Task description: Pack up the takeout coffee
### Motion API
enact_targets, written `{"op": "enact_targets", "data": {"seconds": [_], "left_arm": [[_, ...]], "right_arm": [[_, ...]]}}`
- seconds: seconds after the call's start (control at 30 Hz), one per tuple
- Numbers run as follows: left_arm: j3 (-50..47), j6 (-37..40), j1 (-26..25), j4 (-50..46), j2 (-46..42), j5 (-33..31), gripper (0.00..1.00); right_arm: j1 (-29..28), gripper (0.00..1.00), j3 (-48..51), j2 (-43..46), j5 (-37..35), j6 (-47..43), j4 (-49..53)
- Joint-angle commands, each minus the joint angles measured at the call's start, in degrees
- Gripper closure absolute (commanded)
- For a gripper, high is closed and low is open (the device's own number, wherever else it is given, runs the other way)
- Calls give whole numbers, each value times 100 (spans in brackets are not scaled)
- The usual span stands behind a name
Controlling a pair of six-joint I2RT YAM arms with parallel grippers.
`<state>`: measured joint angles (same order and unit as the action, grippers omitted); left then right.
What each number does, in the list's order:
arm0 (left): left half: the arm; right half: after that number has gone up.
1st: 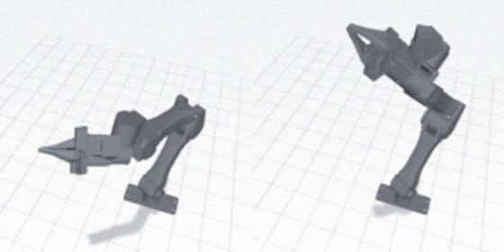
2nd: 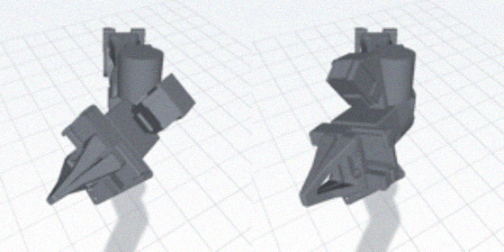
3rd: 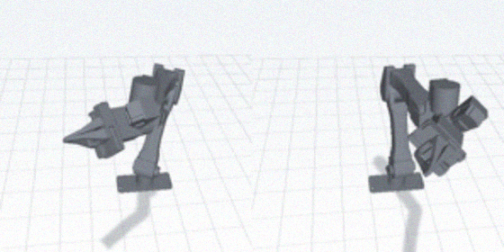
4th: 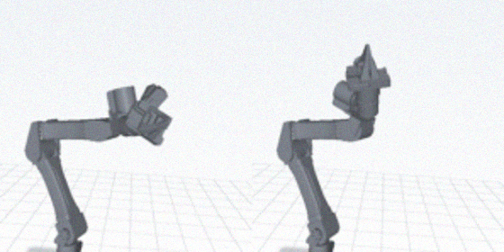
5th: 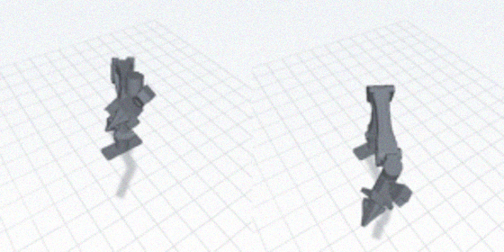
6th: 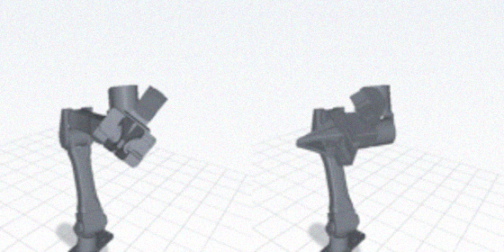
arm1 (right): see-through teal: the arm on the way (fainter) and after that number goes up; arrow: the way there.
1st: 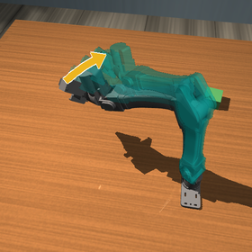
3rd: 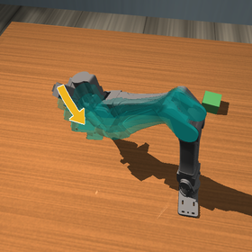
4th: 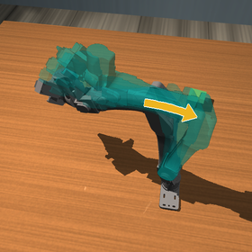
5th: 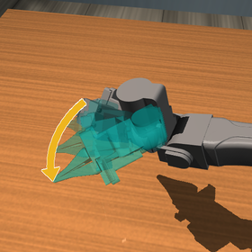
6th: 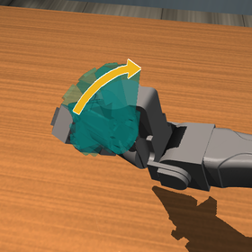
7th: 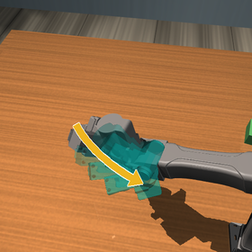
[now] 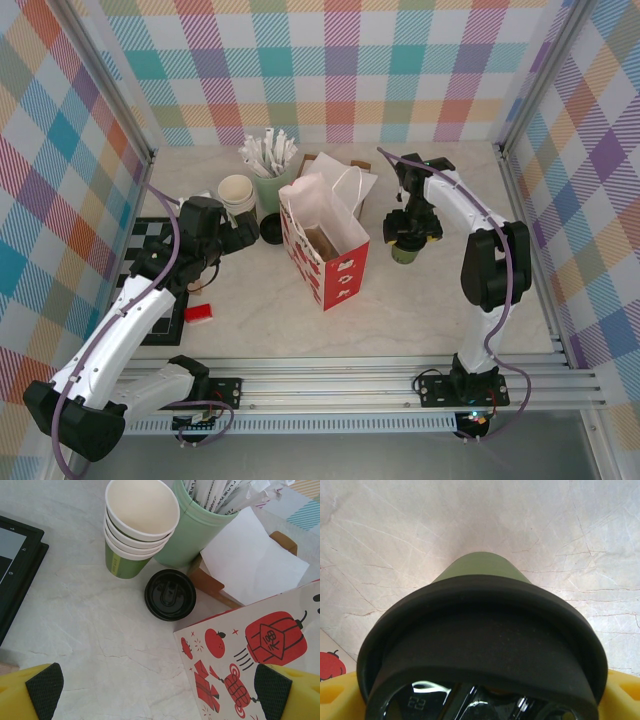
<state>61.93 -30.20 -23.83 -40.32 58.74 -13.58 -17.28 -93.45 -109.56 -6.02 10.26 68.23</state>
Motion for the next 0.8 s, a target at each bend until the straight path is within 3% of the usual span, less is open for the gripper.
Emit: {"op": "enact_targets", "data": {"seconds": [0.0, 0.47, 0.77], "left_arm": [[-119, 93, 90, 49, -137, -90, 0], [-59, -101, 98, 170, -177, -398, 0], [3, -71, 107, 234, -79, -46, 0]], "right_arm": [[-37, 23, -121, 5, 31, 10, 121], [-51, 31, -17, 298, 28, 124, 13], [-62, 35, 59, 399, 55, 66, -94]]}}
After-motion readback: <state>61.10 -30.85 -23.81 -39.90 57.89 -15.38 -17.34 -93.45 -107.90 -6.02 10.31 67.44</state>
